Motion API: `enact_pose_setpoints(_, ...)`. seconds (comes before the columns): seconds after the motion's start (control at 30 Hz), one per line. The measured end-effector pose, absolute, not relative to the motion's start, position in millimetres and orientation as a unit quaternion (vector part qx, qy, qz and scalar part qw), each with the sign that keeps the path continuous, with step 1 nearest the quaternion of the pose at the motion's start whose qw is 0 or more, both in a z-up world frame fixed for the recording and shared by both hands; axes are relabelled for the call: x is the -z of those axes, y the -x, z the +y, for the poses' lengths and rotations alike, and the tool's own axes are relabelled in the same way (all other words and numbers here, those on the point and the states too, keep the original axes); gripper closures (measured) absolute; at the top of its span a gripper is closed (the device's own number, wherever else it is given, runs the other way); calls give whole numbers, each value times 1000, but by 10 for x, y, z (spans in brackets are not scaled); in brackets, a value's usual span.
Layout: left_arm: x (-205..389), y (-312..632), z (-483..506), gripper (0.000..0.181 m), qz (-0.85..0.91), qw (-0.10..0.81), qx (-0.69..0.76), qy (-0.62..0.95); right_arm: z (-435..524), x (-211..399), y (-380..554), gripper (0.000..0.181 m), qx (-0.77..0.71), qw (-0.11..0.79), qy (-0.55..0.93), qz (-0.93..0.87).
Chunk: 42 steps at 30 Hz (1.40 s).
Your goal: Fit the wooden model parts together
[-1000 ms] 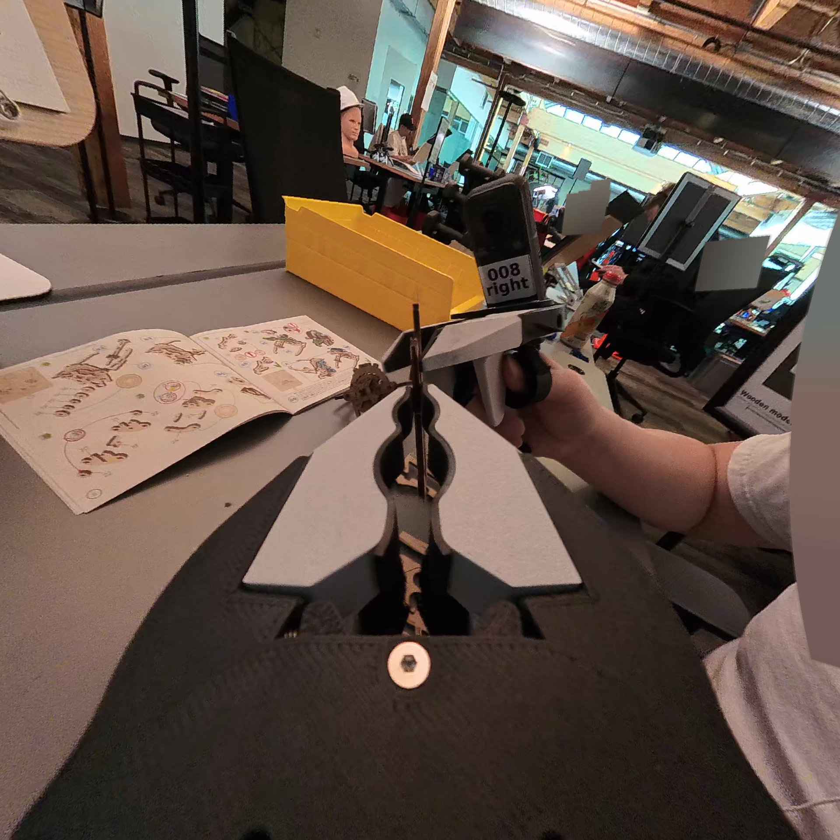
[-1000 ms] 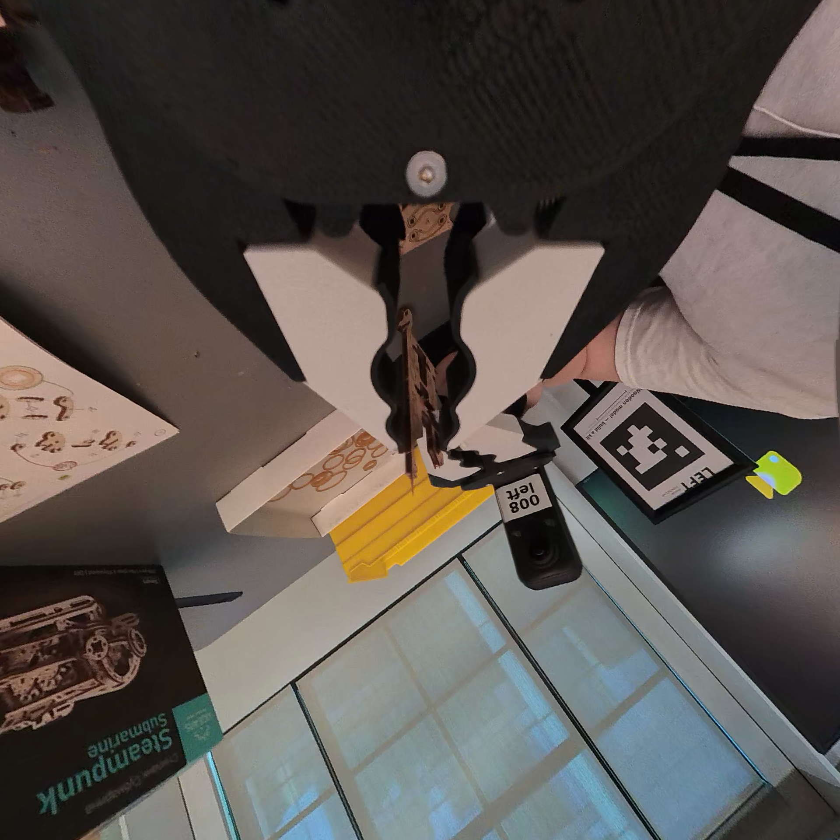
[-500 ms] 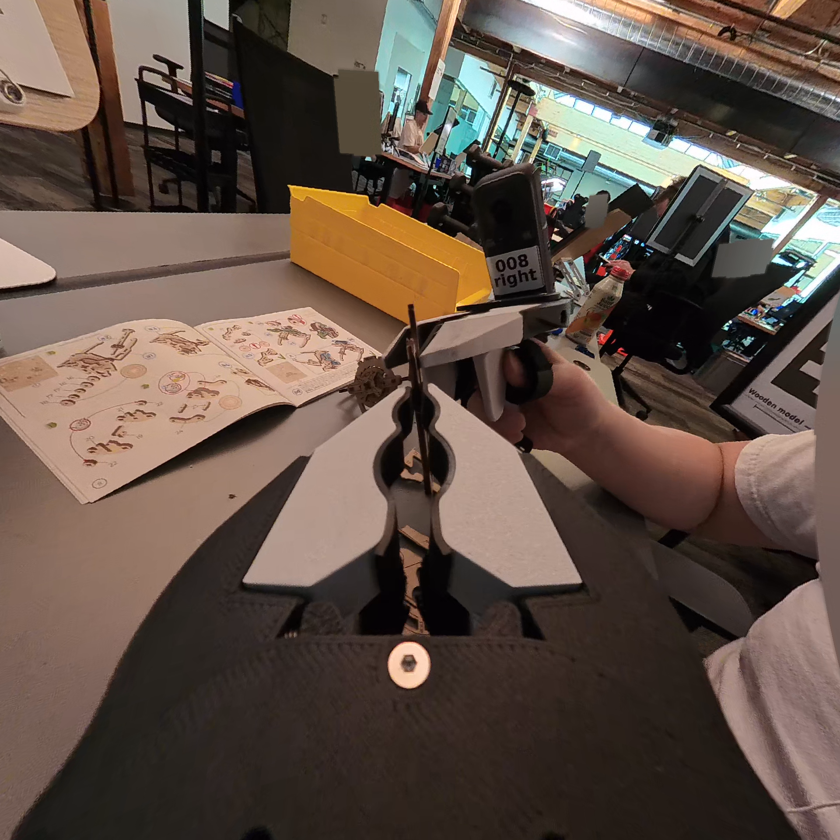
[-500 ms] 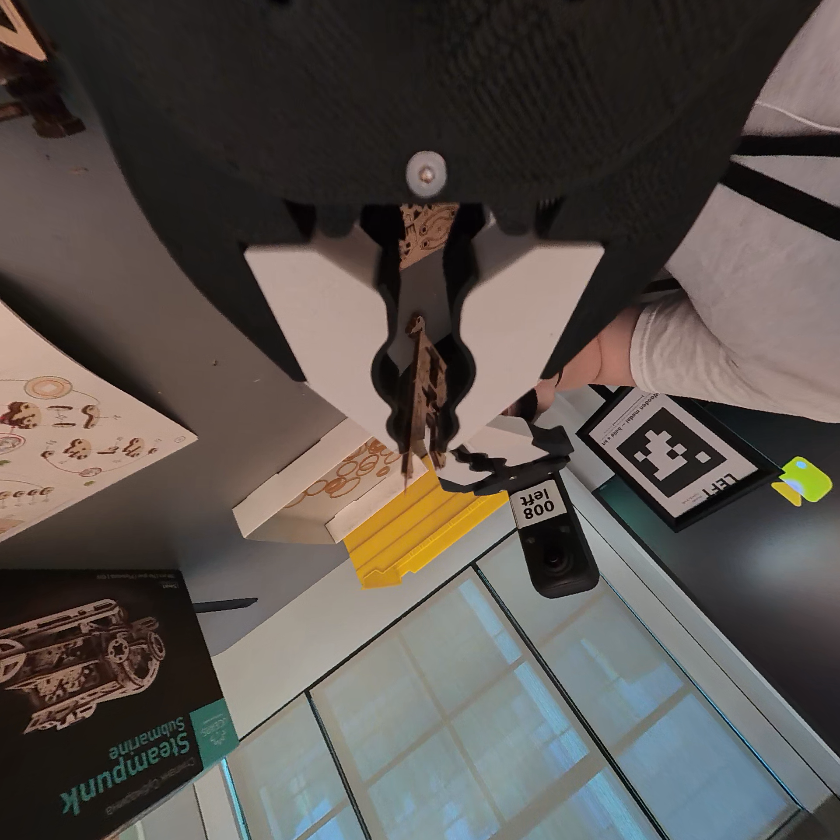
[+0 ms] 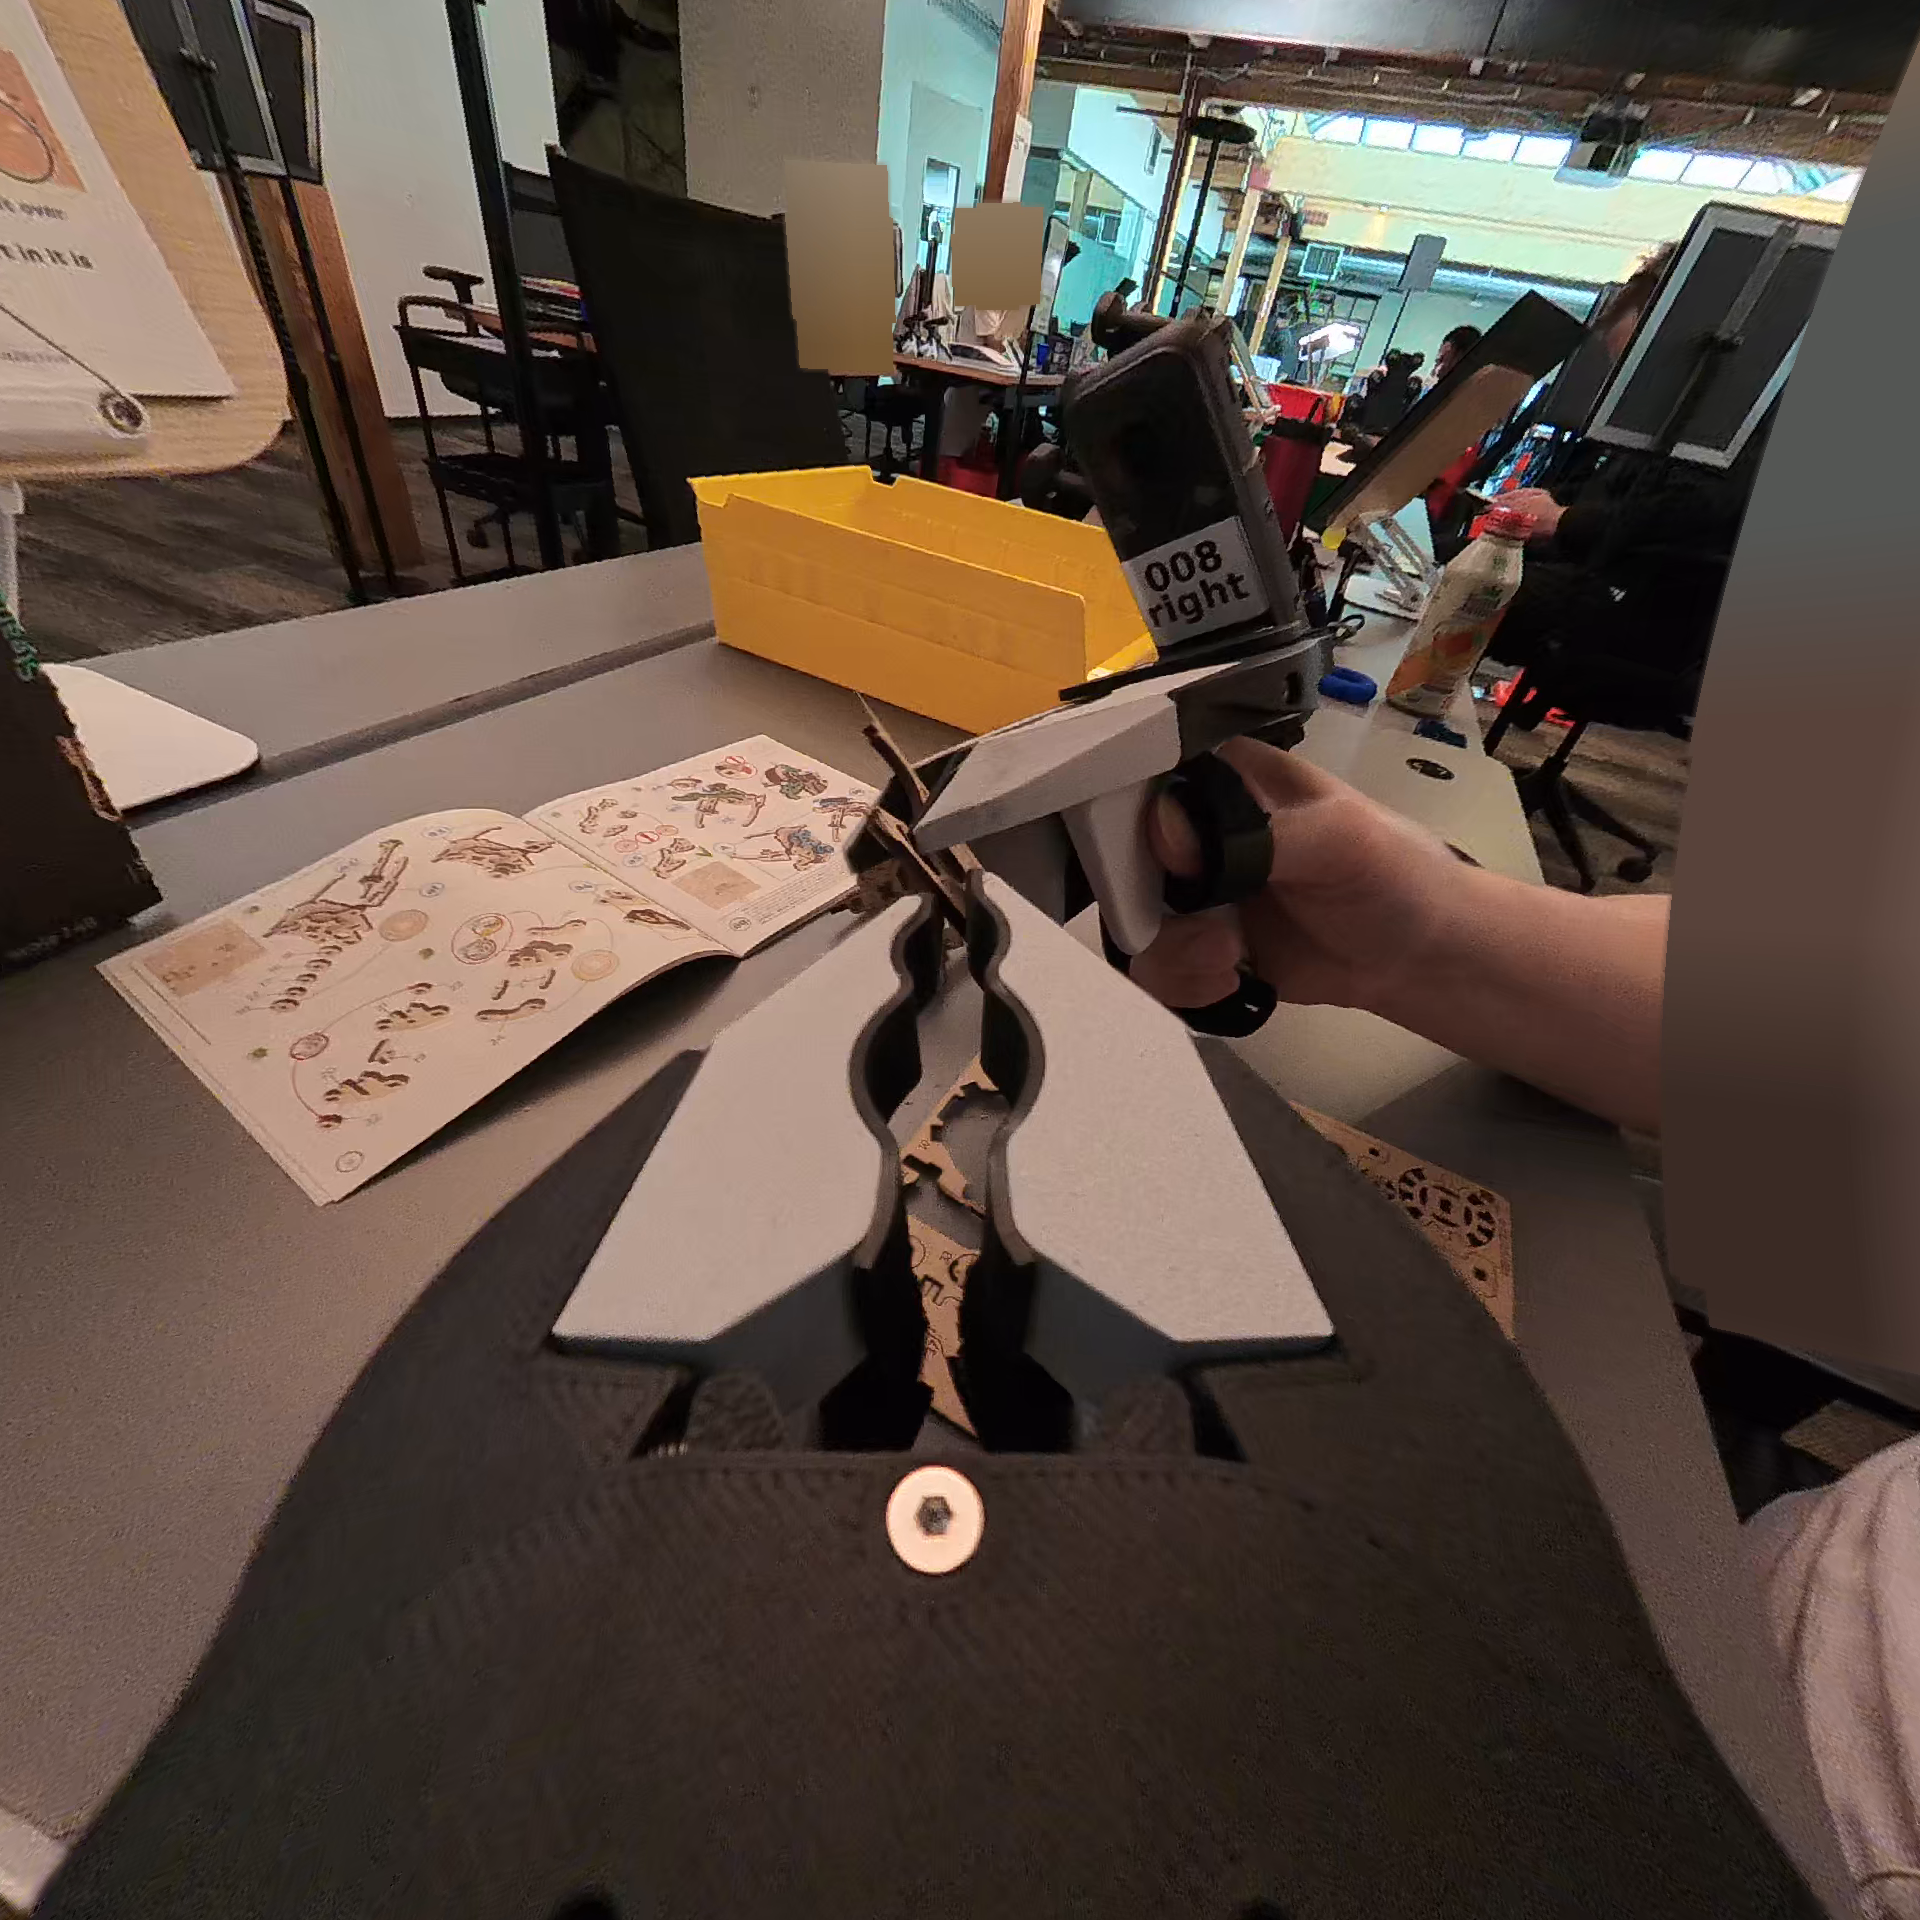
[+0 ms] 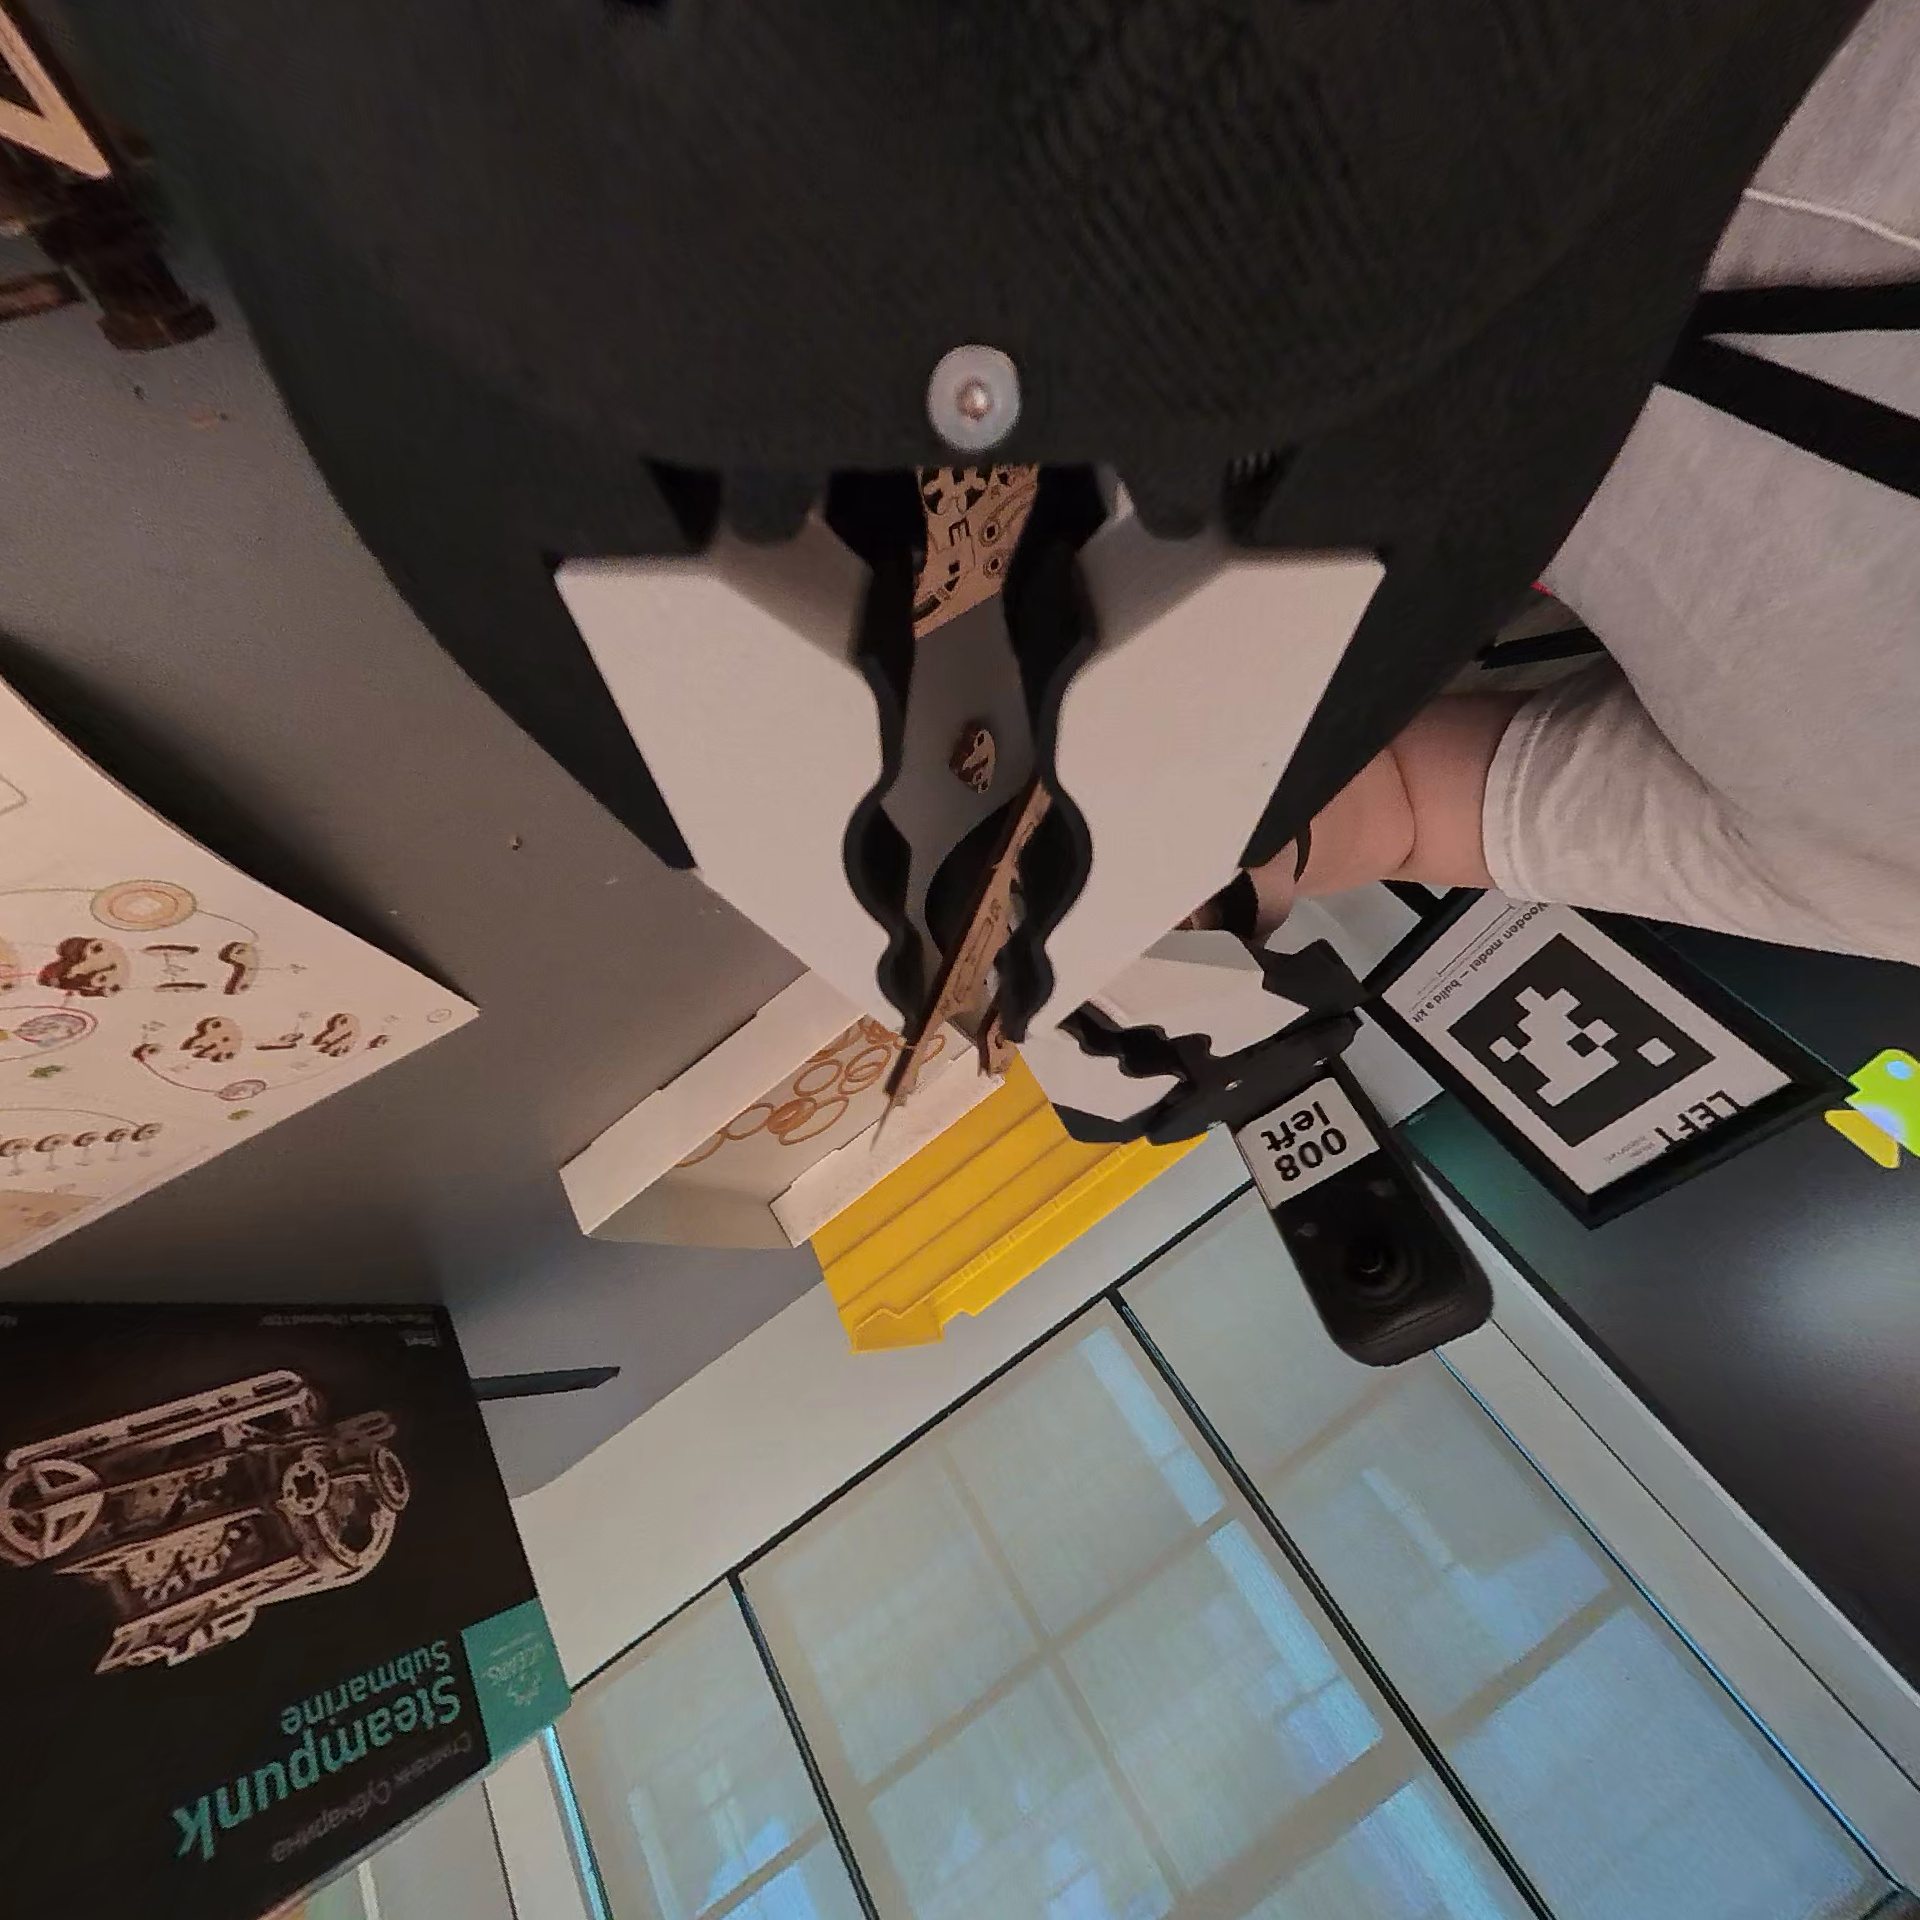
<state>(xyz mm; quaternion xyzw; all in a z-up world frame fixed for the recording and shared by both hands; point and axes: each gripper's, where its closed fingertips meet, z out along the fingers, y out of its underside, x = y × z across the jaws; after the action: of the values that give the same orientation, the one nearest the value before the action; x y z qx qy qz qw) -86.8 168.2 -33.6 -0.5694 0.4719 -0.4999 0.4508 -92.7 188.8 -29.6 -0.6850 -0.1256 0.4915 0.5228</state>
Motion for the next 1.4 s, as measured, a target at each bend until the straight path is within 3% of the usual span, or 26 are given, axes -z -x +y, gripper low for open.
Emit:
enact_pose_setpoints(0.67,327,894,1784,181,489,493,446,565,1901,291,925,166,-516,502,685,-109)
enact_pose_setpoints(0.73,336,888,1772,181,483,478,462,570,1881,242,933,160,-523,505,677,-114)
enact_pose_setpoints(0.83,330,884,1756,181,471,458,489,574,1889,251,916,167,-512,509,682,-116)
enact_pose_setpoints(1.4,402,860,1712,179,513,502,417,558,1907,342,926,166,-484,516,696,-121)
